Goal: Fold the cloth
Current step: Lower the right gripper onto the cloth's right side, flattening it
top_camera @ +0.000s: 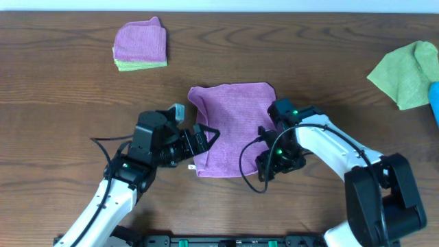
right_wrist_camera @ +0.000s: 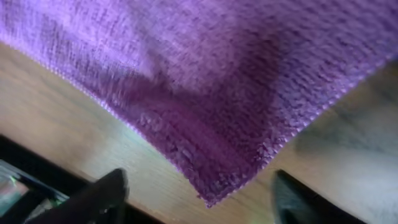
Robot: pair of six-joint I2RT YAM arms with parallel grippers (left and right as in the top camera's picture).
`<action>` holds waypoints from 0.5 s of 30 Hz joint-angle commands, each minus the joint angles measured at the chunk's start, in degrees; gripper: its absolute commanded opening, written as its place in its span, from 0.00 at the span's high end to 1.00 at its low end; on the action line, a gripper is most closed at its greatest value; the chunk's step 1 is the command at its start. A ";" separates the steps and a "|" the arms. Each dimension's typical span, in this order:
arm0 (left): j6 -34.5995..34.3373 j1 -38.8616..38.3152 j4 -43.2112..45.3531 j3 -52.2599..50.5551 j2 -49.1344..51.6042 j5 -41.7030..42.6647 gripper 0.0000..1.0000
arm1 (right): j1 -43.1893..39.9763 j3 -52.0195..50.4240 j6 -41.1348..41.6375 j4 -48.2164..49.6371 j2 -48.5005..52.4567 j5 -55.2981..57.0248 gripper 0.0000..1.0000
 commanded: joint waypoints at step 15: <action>-13.29 -1.60 -3.28 1.42 0.02 11.91 0.05 | -0.13 1.84 10.80 6.43 -8.26 0.52 0.40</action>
